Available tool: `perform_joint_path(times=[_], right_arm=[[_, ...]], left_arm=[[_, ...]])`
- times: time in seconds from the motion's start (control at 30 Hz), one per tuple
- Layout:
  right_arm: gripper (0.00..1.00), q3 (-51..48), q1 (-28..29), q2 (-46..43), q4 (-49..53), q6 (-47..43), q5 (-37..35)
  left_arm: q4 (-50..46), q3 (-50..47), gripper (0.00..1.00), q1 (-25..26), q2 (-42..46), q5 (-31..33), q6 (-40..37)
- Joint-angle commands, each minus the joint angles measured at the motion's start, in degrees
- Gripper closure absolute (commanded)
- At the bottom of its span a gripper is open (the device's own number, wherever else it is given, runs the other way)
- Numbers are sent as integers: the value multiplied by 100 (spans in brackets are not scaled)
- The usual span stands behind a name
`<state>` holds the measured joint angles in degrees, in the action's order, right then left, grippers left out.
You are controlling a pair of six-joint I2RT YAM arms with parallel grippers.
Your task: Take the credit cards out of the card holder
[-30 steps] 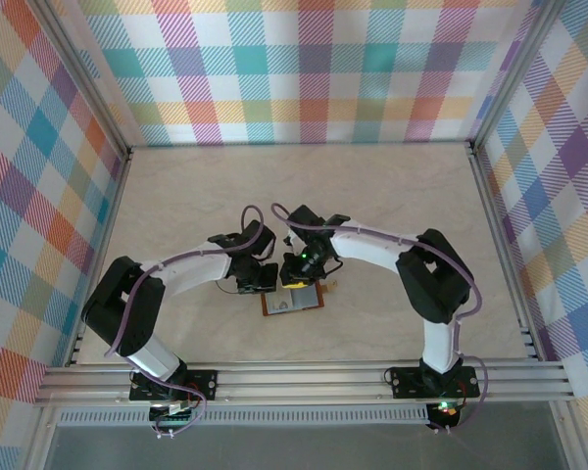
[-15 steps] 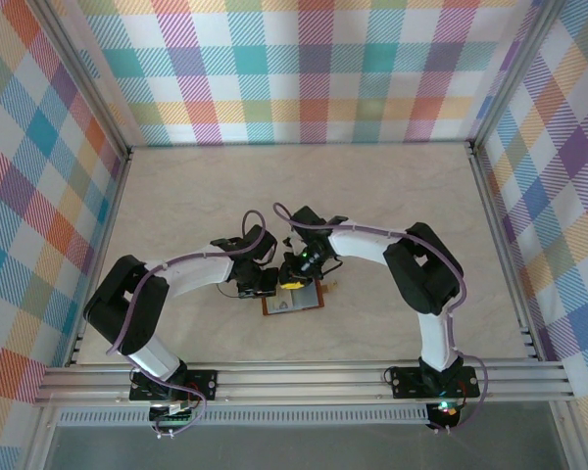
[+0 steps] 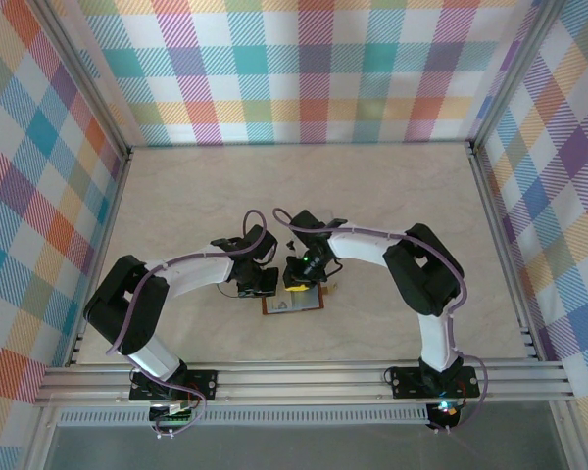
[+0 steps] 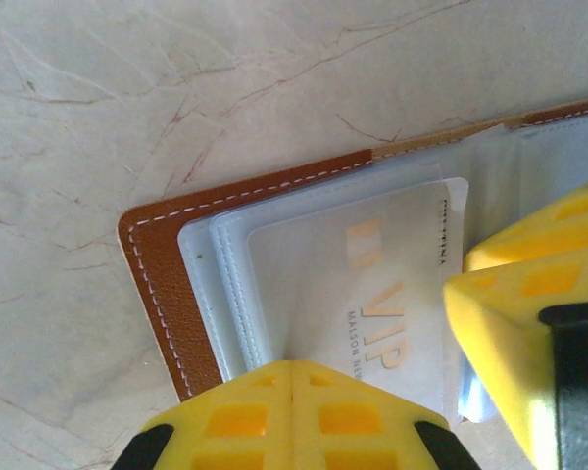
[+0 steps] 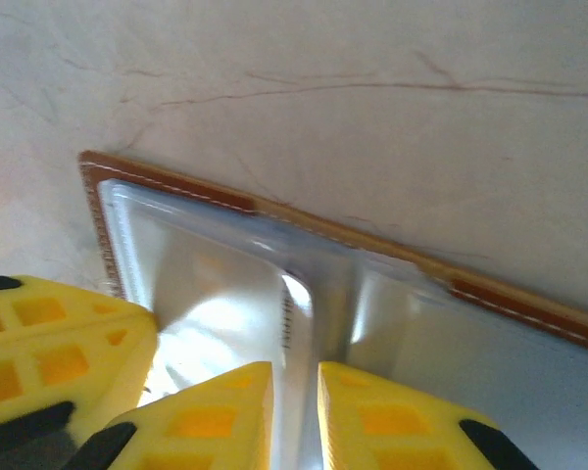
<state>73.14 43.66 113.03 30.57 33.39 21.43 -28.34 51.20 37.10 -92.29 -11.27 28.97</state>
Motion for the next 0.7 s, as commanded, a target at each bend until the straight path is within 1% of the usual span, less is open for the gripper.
perform_joint_path(times=[0.0,0.13,0.23,0.33,0.47,0.67], right_arm=[[79,-166,-42,-189,372,-33,-394],[79,-249,-37,-284,289,29,-337],[79,-398,-28,-466,-1,188,-58],[79,-601,0,-623,-408,487,319],[77,-966,11,-713,-1073,931,621],[75,-1257,11,-714,-1659,1328,685]], left_arm=[[-432,-78,95,16,-91,431,-113],[-418,-84,95,10,-63,384,-122],[-453,-21,95,15,-19,372,-151],[-449,36,95,16,-26,332,-149],[-409,22,95,16,-77,279,-153],[-445,10,95,11,-69,252,-163]])
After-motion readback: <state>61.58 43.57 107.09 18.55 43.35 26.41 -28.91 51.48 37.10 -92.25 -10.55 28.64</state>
